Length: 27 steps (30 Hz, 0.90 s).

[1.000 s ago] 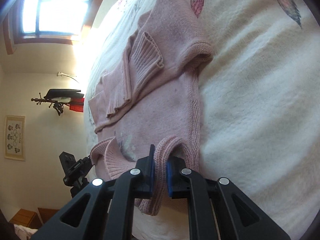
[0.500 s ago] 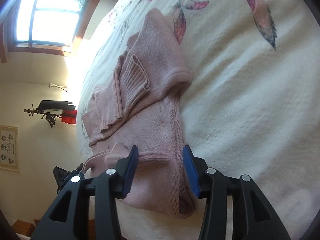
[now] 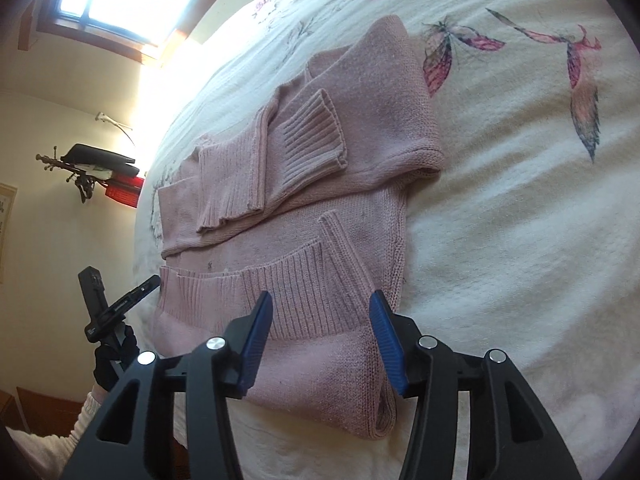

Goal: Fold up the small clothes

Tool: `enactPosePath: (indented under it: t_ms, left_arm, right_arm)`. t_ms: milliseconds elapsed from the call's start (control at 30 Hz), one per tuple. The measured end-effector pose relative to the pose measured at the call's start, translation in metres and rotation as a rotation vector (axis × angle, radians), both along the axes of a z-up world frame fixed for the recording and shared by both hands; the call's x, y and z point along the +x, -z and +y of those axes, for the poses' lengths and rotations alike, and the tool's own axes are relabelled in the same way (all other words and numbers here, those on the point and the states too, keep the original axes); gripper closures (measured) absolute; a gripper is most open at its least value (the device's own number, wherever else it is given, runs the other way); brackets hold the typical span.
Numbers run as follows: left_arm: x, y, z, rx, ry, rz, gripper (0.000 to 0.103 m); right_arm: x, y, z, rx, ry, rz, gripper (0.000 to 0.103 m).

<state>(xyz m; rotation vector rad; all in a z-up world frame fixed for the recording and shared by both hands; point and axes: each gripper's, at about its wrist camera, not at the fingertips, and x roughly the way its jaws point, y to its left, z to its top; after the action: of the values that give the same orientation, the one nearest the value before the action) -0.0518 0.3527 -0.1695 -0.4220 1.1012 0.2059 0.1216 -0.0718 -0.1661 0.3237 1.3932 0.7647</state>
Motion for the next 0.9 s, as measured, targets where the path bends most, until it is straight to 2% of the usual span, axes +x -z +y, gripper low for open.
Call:
enactPosePath:
  t_ms: [133,233,300,333,500,600,733,767,833,867,900]
  left_arm:
    - [0.010,0.011,-0.004,0.041,0.039,0.042,0.059]
    - [0.011,0.013,-0.002,0.041,0.032,0.043,0.065]
    - [0.011,0.012,-0.005,0.046,0.048,0.038,0.093]
    - [0.011,0.010,-0.007,0.051,0.057,0.037,0.093]
    - [0.009,0.000,-0.020,0.059,0.100,-0.007,0.095]
    - [0.012,0.006,-0.018,0.066,0.097,0.016,0.094]
    - [0.018,0.019,-0.008,0.035,0.070,0.040,0.084]
    - [0.018,0.020,-0.007,0.025,0.066,0.040,0.084]
    - [0.018,0.021,-0.006,0.016,0.064,0.039,0.087]
    - [0.018,0.020,-0.008,0.019,0.070,0.035,0.092]
    - [0.017,0.019,-0.010,0.025,0.075,0.030,0.093]
  right_arm:
    - [0.000,0.001,0.006,-0.017,-0.014,-0.014,0.051]
    - [0.001,0.001,0.010,-0.026,-0.029,-0.025,0.051]
    - [0.003,0.001,0.016,-0.047,-0.045,-0.043,0.047]
    - [0.004,0.000,0.019,-0.063,-0.054,-0.059,0.044]
    - [0.015,-0.002,0.044,-0.137,-0.117,-0.143,0.042]
    - [0.022,0.007,0.061,-0.175,-0.176,-0.154,0.040]
    - [0.026,0.029,0.080,-0.241,-0.244,-0.135,0.041]
    - [0.026,0.034,0.083,-0.254,-0.259,-0.130,0.042]
    - [0.024,0.041,0.087,-0.279,-0.280,-0.131,0.057]
    - [0.022,0.041,0.087,-0.279,-0.277,-0.130,0.063]
    - [0.021,0.040,0.087,-0.260,-0.281,-0.118,0.081]
